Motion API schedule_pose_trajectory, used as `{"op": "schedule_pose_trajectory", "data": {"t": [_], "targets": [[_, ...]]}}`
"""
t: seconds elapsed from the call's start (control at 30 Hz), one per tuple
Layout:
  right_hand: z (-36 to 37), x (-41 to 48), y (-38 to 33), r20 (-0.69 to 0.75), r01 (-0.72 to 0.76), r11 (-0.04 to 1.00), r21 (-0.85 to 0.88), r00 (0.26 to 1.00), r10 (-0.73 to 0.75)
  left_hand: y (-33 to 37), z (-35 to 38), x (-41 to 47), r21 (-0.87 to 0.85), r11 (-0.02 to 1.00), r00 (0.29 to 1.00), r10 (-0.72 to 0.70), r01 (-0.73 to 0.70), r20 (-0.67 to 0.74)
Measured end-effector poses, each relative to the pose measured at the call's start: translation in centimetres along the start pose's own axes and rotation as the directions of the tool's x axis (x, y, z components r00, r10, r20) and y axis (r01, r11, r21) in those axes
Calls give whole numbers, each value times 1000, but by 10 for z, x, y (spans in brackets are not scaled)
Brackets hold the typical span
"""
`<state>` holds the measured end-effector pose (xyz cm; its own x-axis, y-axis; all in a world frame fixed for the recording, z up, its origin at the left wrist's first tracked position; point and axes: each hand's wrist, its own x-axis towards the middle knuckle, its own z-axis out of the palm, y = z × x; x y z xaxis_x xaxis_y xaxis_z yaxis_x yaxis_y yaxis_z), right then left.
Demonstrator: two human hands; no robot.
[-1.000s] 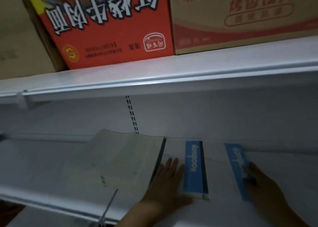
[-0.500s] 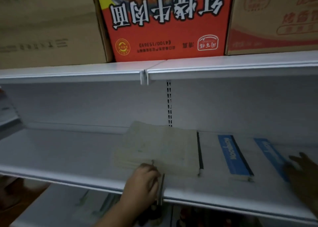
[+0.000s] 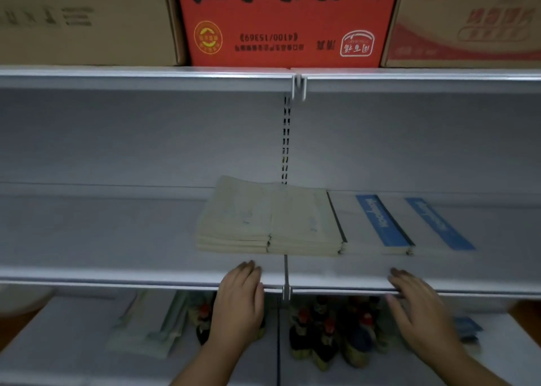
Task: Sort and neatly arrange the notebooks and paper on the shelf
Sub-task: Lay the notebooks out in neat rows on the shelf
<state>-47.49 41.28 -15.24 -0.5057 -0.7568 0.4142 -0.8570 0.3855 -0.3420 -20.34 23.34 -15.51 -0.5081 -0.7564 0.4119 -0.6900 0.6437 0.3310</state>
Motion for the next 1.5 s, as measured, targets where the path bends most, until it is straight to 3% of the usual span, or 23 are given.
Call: {"op": "schedule_pose_trajectory", "data": {"t": [0.2, 0.27, 0.37, 0.43, 0.6, 0.9, 1.03, 1.17, 1.37, 1.5], "targets": [[13, 0, -9, -71, -33, 997, -75, 997, 28, 15, -12, 20, 43, 995, 996, -88, 88, 2], [11, 3, -6, -77, -1, 992, -130, 997, -9, 12, -18, 44, 86, 996, 998, -39, 34, 46], [3, 10, 2, -58, 76, 976, -206, 994, -89, 8, -21, 77, 15, 996, 986, 86, -89, 143], [-1, 14, 4, -38, 111, 968, -225, 992, -123, 7, -23, 92, 52, 992, 965, 96, -112, 244], [-2, 15, 4, -28, 135, 961, -241, 989, -146, 7, -23, 103, 10, 1000, 946, 2, -6, 323], [-12, 55, -1, 123, 28, 998, -62, 992, -20, -22, -15, 92, 109, 994, 958, -33, 2, 285], [-7, 78, -12, 247, 83, 966, -245, 969, -20, -19, -15, 101, 93, 995, 942, 9, -43, 337], [-3, 101, -19, 380, 60, 955, -291, 923, 58, -13, -17, 109, 174, 984, 927, -22, -46, 375], [2, 99, -16, 347, -18, 967, -255, 932, 109, -9, -13, 97, 201, 978, 955, -14, -49, 298], [3, 99, -15, 325, 2, 967, -256, 942, 84, -1, -16, 100, 267, 963, 928, -129, 33, 350]]}}
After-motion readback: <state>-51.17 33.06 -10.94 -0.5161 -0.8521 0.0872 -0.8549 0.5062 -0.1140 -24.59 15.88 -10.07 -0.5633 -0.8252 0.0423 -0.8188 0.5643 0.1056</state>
